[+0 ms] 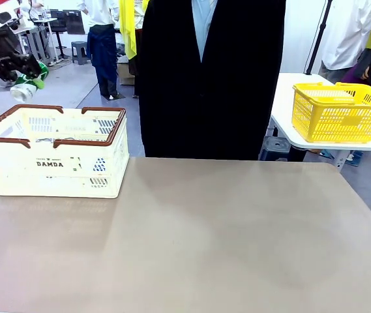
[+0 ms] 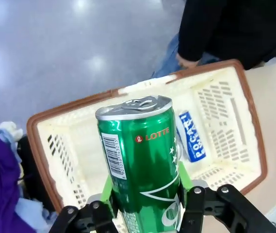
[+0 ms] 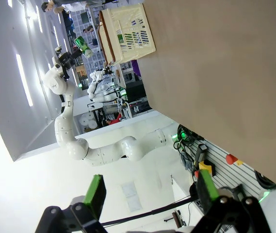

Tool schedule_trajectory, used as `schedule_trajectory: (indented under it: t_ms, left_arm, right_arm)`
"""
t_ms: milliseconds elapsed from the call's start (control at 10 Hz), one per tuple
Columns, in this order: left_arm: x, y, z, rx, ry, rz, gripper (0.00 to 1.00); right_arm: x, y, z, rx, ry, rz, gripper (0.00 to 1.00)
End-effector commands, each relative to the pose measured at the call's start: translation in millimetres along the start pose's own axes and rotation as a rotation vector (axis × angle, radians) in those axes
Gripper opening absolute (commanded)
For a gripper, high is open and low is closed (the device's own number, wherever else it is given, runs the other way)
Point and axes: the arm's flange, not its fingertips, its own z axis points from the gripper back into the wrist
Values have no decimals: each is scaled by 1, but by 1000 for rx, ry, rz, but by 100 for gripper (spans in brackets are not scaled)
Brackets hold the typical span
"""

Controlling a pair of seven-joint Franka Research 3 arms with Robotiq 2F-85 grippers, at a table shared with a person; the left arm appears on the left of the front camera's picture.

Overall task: Place the drinks into the Shopping basket.
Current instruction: Pick up one drink and place it into the Shopping basket.

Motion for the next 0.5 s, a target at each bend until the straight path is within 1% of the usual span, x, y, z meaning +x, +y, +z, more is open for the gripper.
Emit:
schedule_trajectory:
  t_ms: [0,100,200,300,400]
  left_arm:
    - [-32,-14,-15,100,128,14,0]
    - [-56,-21,-24,180,127,18,0]
    - [-72,-24,-32,211,107,13,0]
    - [-75,-21,-45,222,73,51,0]
    - [-70,-15,-57,222,49,89,0]
  right_arm:
    - [-3,3,2,-8,12,-12,100]
    - [-3,3,2,-8,12,-12,100]
    - [-3,3,2,-8,12,-12,100]
    - [-3,3,2,-8,12,-12,100]
    - [-3,3,2,-8,12,-12,100]
